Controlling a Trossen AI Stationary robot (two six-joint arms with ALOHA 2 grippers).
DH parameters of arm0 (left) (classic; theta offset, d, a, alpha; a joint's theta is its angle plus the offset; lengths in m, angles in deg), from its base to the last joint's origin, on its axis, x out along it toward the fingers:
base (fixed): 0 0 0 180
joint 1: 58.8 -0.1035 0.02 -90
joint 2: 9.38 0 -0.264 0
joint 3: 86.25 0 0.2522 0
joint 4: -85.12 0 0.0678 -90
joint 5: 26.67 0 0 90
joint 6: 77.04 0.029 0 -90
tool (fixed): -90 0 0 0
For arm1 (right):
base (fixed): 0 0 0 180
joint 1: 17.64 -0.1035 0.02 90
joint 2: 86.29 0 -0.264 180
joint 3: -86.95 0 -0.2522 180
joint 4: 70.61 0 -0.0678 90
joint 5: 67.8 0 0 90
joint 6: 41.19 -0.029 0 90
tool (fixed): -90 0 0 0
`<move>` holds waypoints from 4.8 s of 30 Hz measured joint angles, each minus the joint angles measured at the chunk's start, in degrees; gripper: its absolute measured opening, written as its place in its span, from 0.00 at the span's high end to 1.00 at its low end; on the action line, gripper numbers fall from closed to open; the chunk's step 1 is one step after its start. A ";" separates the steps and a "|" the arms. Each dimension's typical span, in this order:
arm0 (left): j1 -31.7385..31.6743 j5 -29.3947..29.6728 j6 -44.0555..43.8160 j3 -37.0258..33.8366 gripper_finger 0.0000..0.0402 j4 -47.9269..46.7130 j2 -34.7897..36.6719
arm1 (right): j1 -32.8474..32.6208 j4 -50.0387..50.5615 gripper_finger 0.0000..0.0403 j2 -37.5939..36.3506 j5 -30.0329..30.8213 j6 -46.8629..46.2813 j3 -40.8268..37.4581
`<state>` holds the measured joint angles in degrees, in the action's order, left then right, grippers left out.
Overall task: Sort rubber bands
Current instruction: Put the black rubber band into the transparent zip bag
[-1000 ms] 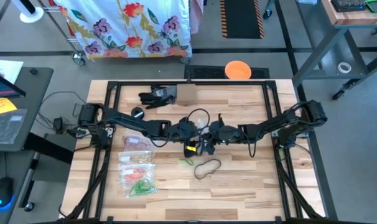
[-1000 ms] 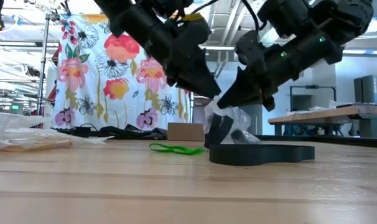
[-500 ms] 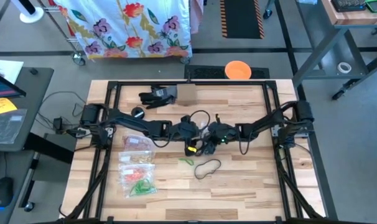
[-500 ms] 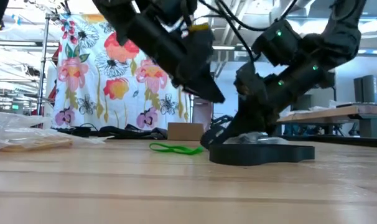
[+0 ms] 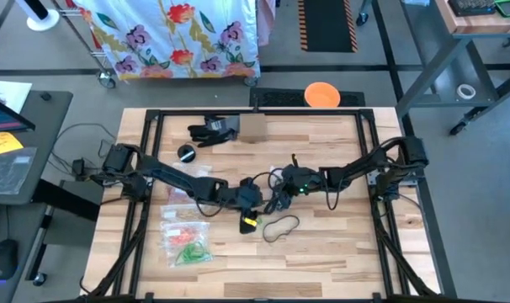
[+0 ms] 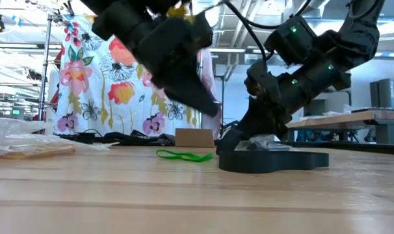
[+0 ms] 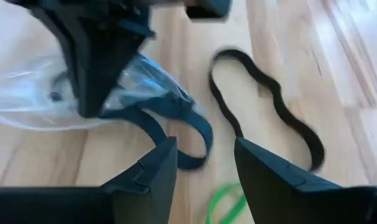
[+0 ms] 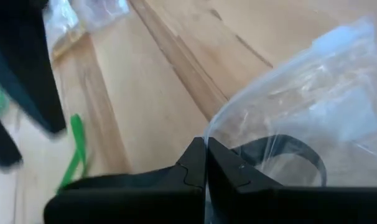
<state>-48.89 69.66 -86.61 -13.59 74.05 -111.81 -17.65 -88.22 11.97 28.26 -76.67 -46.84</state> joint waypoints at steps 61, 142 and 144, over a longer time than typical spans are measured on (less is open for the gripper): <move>0.71 21.34 -0.17 -0.16 1.00 14.51 2.16 | -6.68 1.94 1.00 -9.91 4.56 0.00 0.35; -4.53 -1.34 -25.55 11.18 1.00 -13.92 -1.32 | -14.62 8.31 1.00 -20.07 16.39 3.82 0.44; -4.92 -4.31 -26.64 11.18 1.00 -14.13 -1.32 | -14.72 7.31 1.00 -20.07 16.46 3.85 0.44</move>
<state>-53.81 65.35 -113.25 -2.40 59.92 -113.13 -32.37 -80.91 -8.10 44.72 -72.81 -46.41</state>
